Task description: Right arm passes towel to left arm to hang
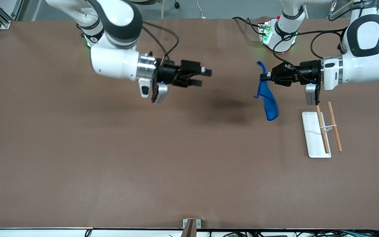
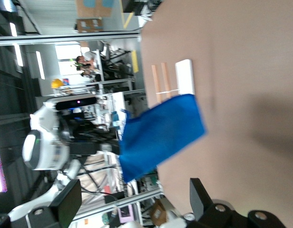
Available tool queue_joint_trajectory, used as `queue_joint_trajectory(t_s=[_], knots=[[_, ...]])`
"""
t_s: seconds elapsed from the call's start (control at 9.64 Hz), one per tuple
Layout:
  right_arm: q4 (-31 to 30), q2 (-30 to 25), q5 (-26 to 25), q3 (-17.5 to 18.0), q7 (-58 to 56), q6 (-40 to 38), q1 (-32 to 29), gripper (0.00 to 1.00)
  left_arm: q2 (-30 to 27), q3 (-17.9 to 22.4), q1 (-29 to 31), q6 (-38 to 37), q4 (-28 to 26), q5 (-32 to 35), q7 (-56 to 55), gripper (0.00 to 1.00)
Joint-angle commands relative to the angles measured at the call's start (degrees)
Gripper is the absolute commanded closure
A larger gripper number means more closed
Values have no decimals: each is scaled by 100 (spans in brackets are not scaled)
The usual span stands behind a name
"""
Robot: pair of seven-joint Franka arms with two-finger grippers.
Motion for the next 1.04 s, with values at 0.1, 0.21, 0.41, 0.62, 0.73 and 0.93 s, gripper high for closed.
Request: queue_joint_trajectory(t_s=[0.1,0.21,0.41,0.62,0.73,0.93], knots=[[-297,-240,-2051,-1278,99,-1501,-244,0,332,334,9,28,465,1009,28,100],[-297,-284,-2885,-1675,300,-1688,-227,0,332,387,9,63,544,1424,37,100],[-262,-468,-4957,-2212,1368,-1707,-235,0,550,746,26,125,895,1979,-57,100],[-244,-775,-6481,-2626,2319,-1716,-235,0,595,1404,53,203,914,2514,-70,100],[-235,-951,-7263,-2985,2549,-1707,-244,0,587,1494,61,474,914,2788,10,100],[-8,-1276,-7596,-3663,2465,-1855,-227,0,717,1854,140,870,905,2974,429,100]])
